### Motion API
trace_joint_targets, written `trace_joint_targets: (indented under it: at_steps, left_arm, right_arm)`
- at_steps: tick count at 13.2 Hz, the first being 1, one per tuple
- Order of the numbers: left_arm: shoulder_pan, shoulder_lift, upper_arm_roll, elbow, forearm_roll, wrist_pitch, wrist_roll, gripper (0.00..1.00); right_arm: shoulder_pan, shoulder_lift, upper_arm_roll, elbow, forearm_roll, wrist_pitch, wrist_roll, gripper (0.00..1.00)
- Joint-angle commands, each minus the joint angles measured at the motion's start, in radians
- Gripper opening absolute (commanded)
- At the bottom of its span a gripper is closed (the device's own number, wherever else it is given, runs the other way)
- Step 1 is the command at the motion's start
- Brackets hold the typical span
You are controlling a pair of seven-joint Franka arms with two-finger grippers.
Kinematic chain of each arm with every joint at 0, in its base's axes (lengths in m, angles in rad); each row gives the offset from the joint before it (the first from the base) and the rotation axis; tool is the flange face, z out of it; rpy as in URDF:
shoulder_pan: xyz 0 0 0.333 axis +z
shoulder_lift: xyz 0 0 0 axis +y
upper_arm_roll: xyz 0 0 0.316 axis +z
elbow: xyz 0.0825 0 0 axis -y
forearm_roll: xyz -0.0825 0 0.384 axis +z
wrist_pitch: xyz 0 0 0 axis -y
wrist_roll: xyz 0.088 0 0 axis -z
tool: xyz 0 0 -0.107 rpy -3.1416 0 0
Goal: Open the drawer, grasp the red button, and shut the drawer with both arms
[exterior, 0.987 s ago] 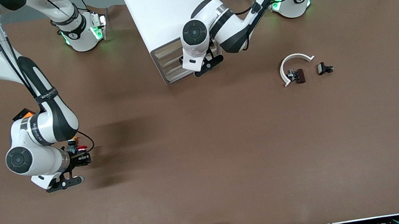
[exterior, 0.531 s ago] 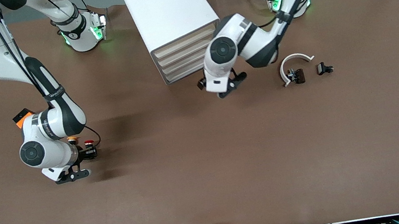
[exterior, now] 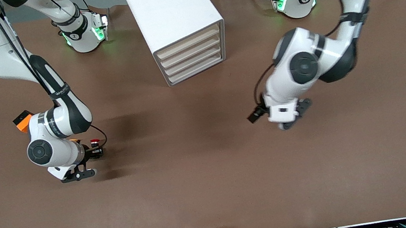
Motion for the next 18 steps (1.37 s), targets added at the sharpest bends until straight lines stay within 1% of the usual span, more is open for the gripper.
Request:
trace_joint_targets:
  at_steps: [1, 2, 4, 5, 7, 8, 9, 10, 11, 12, 13, 14, 16, 18]
  left_arm:
    - [0.092, -0.115, -0.010, -0.013, 0.017, -0.087, 0.103, 1.00]
    - [0.129, -0.144, -0.010, -0.013, 0.018, -0.096, 0.132, 1.00]
    - [0.181, -0.184, -0.009, -0.010, 0.021, -0.138, 0.185, 1.00]
    - [0.204, -0.207, -0.009, -0.004, 0.021, -0.161, 0.227, 1.00]
    - [0.241, -0.239, -0.009, 0.019, 0.032, -0.234, 0.299, 1.00]
    - [0.248, -0.243, -0.009, 0.042, 0.053, -0.274, 0.343, 1.00]
    - [0.251, -0.246, -0.007, 0.081, 0.075, -0.327, 0.389, 1.00]
    - [0.261, -0.247, -0.006, 0.126, 0.079, -0.383, 0.428, 1.00]
    - [0.292, -0.249, -0.007, 0.163, 0.079, -0.426, 0.469, 1.00]
    - [0.306, -0.258, -0.006, 0.175, 0.079, -0.447, 0.511, 1.00]
    - [0.306, -0.296, 0.006, 0.168, 0.078, -0.452, 0.576, 1.00]
    - [0.298, -0.328, 0.047, 0.149, 0.078, -0.454, 0.644, 1.00]
    - [0.234, -0.408, 0.161, 0.094, 0.073, -0.460, 0.788, 1.00]
    - [0.170, -0.462, 0.250, 0.053, 0.067, -0.483, 0.909, 1.00]
  right_arm:
    - [-0.004, -0.043, 0.003, -0.042, -0.020, 0.009, 0.024, 0.18]
    - [-0.004, -0.044, 0.003, -0.049, -0.020, 0.008, 0.023, 0.18]
    - [-0.008, -0.050, 0.001, -0.059, -0.020, 0.008, 0.023, 0.23]
    - [-0.009, -0.050, 0.000, -0.059, -0.020, 0.008, 0.025, 0.23]
    - [-0.009, -0.054, -0.002, -0.060, -0.020, 0.003, 0.025, 0.32]
    - [-0.009, -0.052, -0.002, -0.059, -0.020, 0.002, 0.034, 0.42]
    - [-0.006, -0.052, -0.002, -0.056, -0.020, 0.002, 0.049, 0.61]
    - [-0.004, -0.052, -0.002, -0.054, -0.020, 0.002, 0.072, 0.94]
    - [0.000, -0.052, -0.002, -0.051, -0.021, 0.002, 0.106, 1.00]
    - [0.000, -0.057, 0.000, -0.045, -0.021, -0.010, 0.117, 1.00]
    - [-0.001, -0.073, 0.000, -0.030, -0.021, -0.044, 0.117, 1.00]
    - [0.000, -0.086, 0.003, -0.005, -0.020, -0.101, 0.120, 1.00]
    - [0.021, -0.125, 0.009, 0.061, -0.018, -0.229, 0.143, 1.00]
    - [0.042, -0.194, 0.010, 0.081, -0.011, -0.285, 0.160, 1.00]
